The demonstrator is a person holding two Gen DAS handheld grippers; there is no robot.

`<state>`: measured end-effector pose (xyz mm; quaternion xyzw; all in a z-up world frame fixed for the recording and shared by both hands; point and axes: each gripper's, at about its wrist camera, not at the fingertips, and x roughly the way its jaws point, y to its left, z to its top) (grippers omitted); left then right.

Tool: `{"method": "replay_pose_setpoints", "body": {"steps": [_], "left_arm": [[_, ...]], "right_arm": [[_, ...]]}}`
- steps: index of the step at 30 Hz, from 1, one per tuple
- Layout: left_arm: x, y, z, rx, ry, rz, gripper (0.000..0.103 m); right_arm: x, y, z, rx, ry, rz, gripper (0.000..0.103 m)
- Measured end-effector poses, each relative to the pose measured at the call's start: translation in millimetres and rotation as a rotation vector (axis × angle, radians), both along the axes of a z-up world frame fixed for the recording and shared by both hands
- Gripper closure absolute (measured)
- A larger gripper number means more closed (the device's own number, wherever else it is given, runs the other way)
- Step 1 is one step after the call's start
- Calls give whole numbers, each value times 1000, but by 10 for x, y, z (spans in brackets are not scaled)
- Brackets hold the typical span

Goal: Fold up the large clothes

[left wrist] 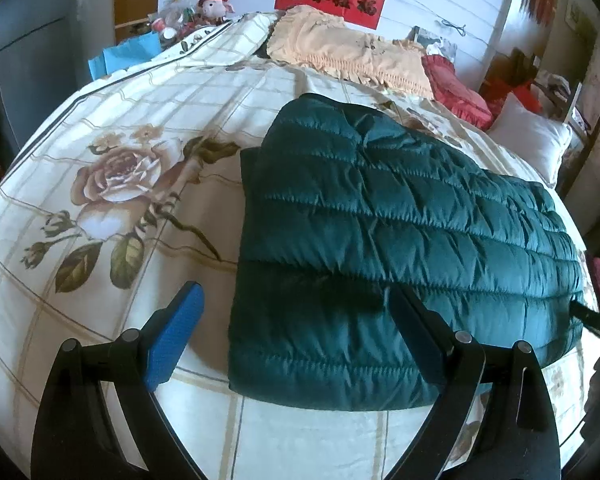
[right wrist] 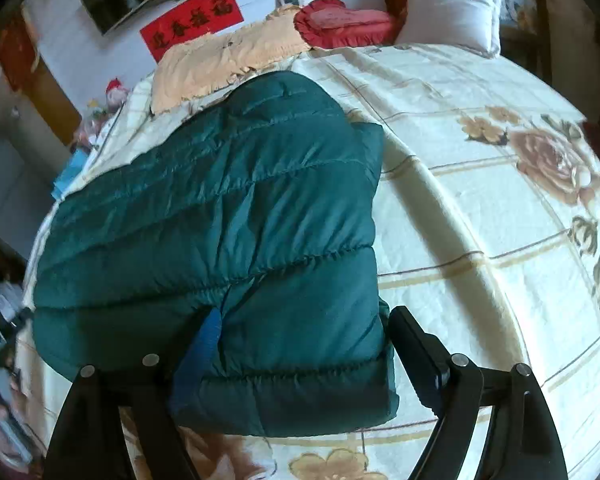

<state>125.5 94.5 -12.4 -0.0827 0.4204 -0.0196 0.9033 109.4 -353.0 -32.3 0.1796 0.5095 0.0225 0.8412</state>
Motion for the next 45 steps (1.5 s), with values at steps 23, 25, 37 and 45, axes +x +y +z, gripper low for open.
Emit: {"method": "replay_pose_setpoints", "body": {"steps": [23, 25, 37, 45], "left_arm": [[247, 505, -333, -367, 138, -31, 9], [289, 530, -403, -409, 155, -37, 9], [369, 364, -488, -456, 140, -56, 1], [238, 126, -291, -372, 83, -104, 29]], "right_arm": [[209, -158, -134, 159, 3, 66, 1], [264, -165, -198, 208, 7, 67, 1], [376, -75, -349, 315, 4, 91, 0], [246, 107, -88, 224, -67, 137, 41]]}}
